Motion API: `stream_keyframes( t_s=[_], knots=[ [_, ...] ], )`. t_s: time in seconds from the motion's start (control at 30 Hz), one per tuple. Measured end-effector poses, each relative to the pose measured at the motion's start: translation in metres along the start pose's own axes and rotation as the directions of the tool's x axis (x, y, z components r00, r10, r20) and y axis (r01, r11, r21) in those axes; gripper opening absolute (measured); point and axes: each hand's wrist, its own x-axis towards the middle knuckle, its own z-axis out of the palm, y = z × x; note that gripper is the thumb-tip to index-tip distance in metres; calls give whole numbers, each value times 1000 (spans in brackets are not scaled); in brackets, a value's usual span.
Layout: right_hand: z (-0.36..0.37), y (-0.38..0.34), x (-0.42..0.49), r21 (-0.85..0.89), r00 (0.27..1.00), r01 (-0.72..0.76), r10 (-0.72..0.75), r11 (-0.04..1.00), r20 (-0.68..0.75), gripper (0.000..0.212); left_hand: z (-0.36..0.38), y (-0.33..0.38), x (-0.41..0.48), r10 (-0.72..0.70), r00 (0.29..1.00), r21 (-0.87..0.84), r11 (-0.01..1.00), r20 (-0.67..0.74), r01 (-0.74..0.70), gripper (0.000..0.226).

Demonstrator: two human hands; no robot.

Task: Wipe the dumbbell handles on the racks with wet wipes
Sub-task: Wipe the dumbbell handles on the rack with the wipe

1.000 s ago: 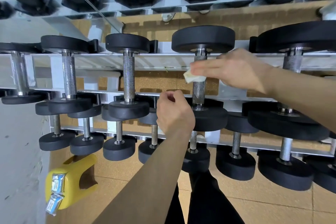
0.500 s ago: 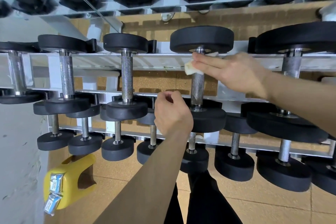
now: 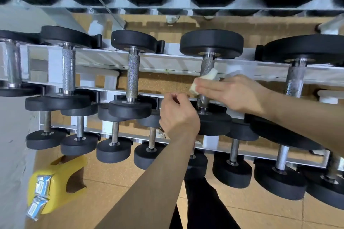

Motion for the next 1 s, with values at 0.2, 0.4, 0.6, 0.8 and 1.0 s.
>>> stream_keyframes(
  t_s=[0.2, 0.4, 0.6, 0.8, 1.0],
  knots=[
    [-35, 14, 20, -199, 965, 107, -53, 974, 258, 80, 0, -4, 1, 2, 1000, -115, 993, 9, -1, 29],
    [-34, -6, 21, -179, 981, -85, 114, 980, 158, 59, -1, -6, 1, 19, 1000, -174, 985, 21, -15, 26],
    [-47, -21, 26, -111, 906, 62, -10, 992, 423, 59, 2, -11, 4, 53, 998, -230, 972, 13, -49, 22],
    [-39, -5, 28, -209, 948, -137, 190, 968, 257, 56, 4, -13, 3, 55, 998, -269, 962, 8, -51, 22],
    [-44, -33, 32, -169, 835, 98, 11, 981, 550, 58, 7, -18, 4, 28, 1000, -340, 940, 12, -22, 23]
  ],
)
